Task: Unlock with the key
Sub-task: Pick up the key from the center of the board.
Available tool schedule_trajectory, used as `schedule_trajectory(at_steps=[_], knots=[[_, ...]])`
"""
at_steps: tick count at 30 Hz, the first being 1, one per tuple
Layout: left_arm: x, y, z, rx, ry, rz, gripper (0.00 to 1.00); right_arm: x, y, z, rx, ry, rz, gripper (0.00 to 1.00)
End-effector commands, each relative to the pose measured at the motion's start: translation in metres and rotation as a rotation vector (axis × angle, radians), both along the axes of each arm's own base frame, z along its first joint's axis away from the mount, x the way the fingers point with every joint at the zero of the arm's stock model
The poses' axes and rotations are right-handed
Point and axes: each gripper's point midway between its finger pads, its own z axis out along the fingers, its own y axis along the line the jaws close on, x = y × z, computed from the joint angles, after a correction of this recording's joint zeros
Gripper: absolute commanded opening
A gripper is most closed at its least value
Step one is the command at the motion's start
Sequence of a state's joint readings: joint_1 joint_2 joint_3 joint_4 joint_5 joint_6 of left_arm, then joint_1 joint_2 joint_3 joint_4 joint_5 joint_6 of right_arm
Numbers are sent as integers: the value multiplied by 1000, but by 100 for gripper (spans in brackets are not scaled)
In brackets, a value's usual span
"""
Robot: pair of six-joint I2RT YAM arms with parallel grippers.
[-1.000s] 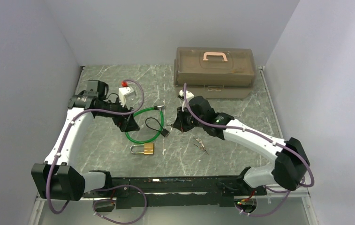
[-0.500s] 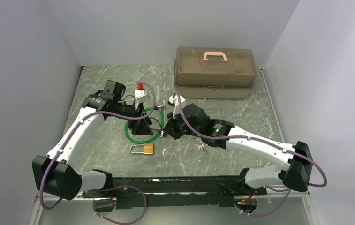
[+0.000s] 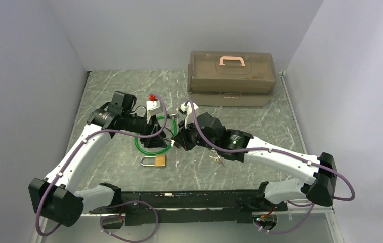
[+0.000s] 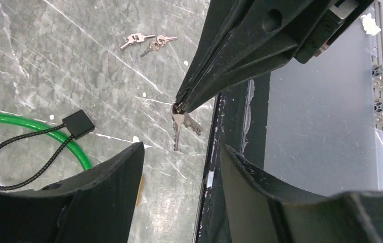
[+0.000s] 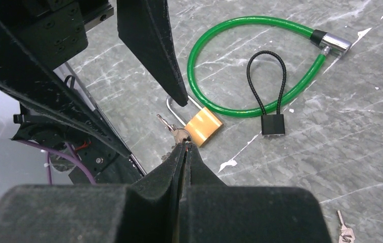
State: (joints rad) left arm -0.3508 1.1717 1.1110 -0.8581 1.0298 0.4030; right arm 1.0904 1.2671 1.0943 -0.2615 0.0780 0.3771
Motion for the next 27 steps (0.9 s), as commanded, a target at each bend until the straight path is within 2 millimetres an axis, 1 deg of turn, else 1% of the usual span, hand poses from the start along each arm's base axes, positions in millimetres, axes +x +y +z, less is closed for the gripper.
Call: schedule_trajectory(at_steps=[1,3,7,11,14,17,20,23,27], knots=[[2,-6,13,-9,-63,-17,61,1,4,37,77,-48,-6,0],[1,-7,10,5,-68,-25,58,0,5,39,78,-52,-1,0],[2,-7,14,5,-85,-21,49,-3,8,41,80,-52,12,0],[2,-7,18,7,-98,-29,35,-6,11,40,77,-47,24,0],[1,-5,20,13,-106,-34,33,-7,12,36,70,-44,26,0],[-2,-3,23,17,-124,-44,38,-7,10,34,63,-43,22,0],[-8,-1,26,19,-134,-58,48,-7,9,34,64,-47,17,0],[-12,2,26,33,-139,-70,56,-7,9,36,66,-49,15,0],[-21,6,25,43,-148,-96,68,-6,8,37,65,-54,8,0]])
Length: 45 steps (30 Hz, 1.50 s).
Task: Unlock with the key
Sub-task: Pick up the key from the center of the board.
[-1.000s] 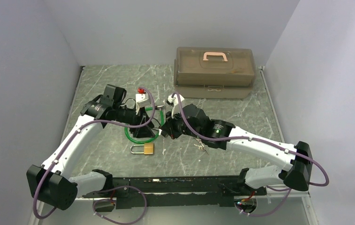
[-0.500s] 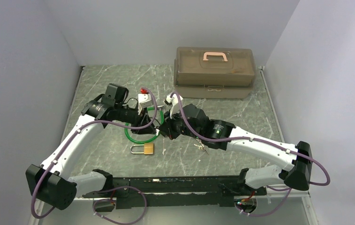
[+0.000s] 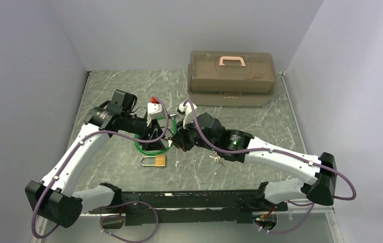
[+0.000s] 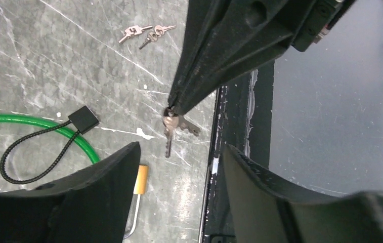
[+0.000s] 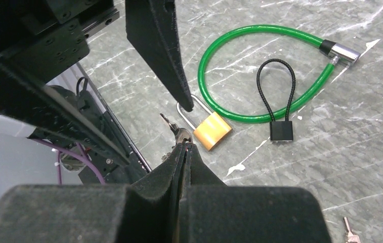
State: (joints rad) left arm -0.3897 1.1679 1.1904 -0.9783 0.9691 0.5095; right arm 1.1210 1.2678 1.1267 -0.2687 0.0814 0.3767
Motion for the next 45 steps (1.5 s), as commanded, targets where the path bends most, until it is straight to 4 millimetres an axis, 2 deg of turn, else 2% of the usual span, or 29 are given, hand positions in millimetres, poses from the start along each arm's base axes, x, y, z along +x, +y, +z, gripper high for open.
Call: schedule_trajectory(at_steps=[1,6,12,17,26,33,38,41,45], knots=[[-14,4,15,-5,-71,-51,70,4,-1,23,44,-41,-22,0],[-14,9,12,18,-127,-38,78,3,-3,24,41,-45,-28,0],[1,3,20,-7,-130,26,77,-2,2,26,37,-50,-12,0],[4,0,18,-12,-114,10,75,-4,3,31,44,-62,-15,0],[-6,-2,11,9,-37,-32,49,-4,4,36,55,-78,-22,0],[3,-3,16,10,-64,-7,15,-7,7,34,60,-70,-11,0],[1,-6,18,-1,-45,-23,9,-10,7,33,64,-67,-8,0],[0,-6,17,-3,-41,-26,1,-10,7,33,69,-69,-6,0],[-3,-5,16,1,-40,-32,0,-12,7,36,85,-70,2,2]])
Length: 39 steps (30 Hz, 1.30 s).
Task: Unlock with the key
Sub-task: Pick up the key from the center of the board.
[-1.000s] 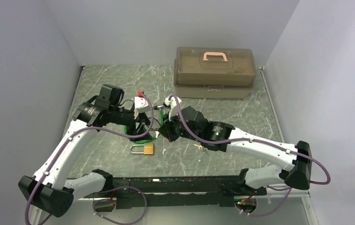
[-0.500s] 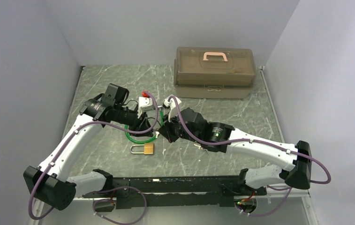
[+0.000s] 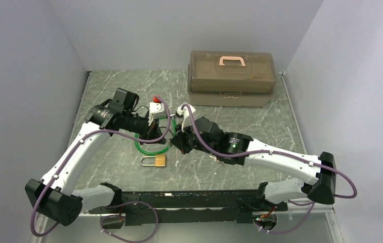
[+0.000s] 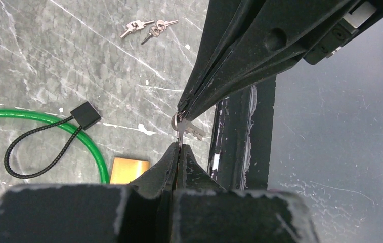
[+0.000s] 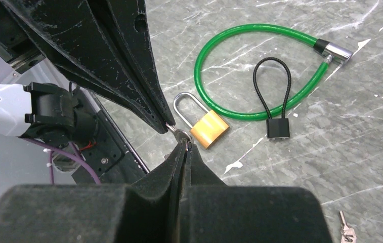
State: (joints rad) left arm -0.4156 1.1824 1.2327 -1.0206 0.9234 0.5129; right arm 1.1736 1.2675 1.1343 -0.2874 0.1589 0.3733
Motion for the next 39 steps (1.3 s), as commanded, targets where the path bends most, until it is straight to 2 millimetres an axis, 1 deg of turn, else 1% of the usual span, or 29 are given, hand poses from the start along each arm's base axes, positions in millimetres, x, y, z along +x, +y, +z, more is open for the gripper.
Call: schedule_trajectory(at_steps=[1,3,5,7,10,13,15,16,19,23,26,27,28,30,35,39], knots=[[-2,-4,13,-36,-36,-34,0,-6,5,37,115,-44,24,7],[-2,-3,11,-26,-39,-37,0,-7,2,41,130,-50,26,14],[-2,-1,8,-10,-43,-44,0,-9,-4,44,135,-62,27,24],[-4,2,7,10,-44,-57,0,-10,-12,49,139,-85,30,29],[-6,6,11,30,-61,-79,0,-10,-24,58,151,-113,37,35],[-9,9,18,39,-77,-98,0,-8,-34,67,174,-125,55,37],[-11,10,23,42,-84,-105,0,-8,-36,71,200,-116,89,38],[-13,10,25,43,-86,-109,0,-14,-34,72,223,-97,143,38],[-17,12,30,48,-94,-117,0,-19,-30,75,286,-55,234,42],[-21,11,36,39,-108,-121,0,-26,-16,78,320,-54,326,50],[-23,10,39,26,-107,-125,0,-33,-6,85,351,-56,400,53],[-24,9,40,23,-106,-126,0,-36,-4,86,356,-53,421,53],[-24,9,41,20,-105,-126,0,-37,-1,91,375,-68,438,53],[-25,8,43,15,-101,-130,0,-37,2,91,379,-67,451,52],[-31,7,49,-3,-93,-147,0,-32,8,78,361,-53,444,50],[-35,7,52,-14,-88,-157,0,-29,11,74,359,-54,438,48]])
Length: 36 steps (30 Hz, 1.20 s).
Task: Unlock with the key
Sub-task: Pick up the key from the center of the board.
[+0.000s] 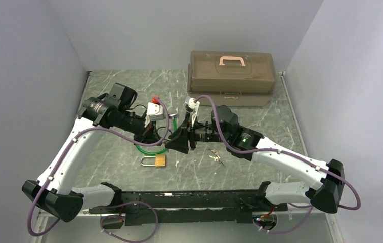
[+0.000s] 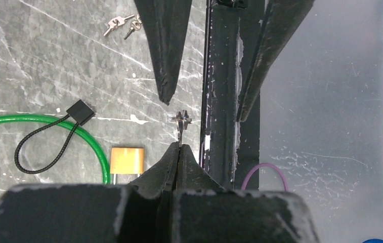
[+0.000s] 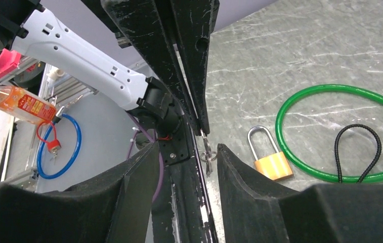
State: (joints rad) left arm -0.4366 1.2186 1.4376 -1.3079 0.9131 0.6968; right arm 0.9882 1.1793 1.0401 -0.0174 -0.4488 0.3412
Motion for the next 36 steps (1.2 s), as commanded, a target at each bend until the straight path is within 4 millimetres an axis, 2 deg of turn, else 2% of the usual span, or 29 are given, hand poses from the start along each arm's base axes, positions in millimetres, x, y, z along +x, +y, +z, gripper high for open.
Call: schedule_trajectory(at_steps=[1,10,19,22,28,35,36], knots=[[-15,-3,20,-63,-25,-51,0,0,7,19,76,-46,20,48],[-21,-4,25,-79,-20,-70,0,-2,10,14,76,-40,47,43],[-21,-5,27,-87,-15,-74,0,-8,13,6,71,-17,89,32],[-20,-5,27,-89,-13,-71,0,-10,14,6,76,-11,98,24],[-20,-5,29,-90,-21,-66,0,-12,13,7,83,-6,101,0],[-15,-6,25,-84,-20,-52,0,-14,9,7,105,8,91,0],[-13,-6,24,-80,-24,-45,4,-14,8,7,106,9,87,0]])
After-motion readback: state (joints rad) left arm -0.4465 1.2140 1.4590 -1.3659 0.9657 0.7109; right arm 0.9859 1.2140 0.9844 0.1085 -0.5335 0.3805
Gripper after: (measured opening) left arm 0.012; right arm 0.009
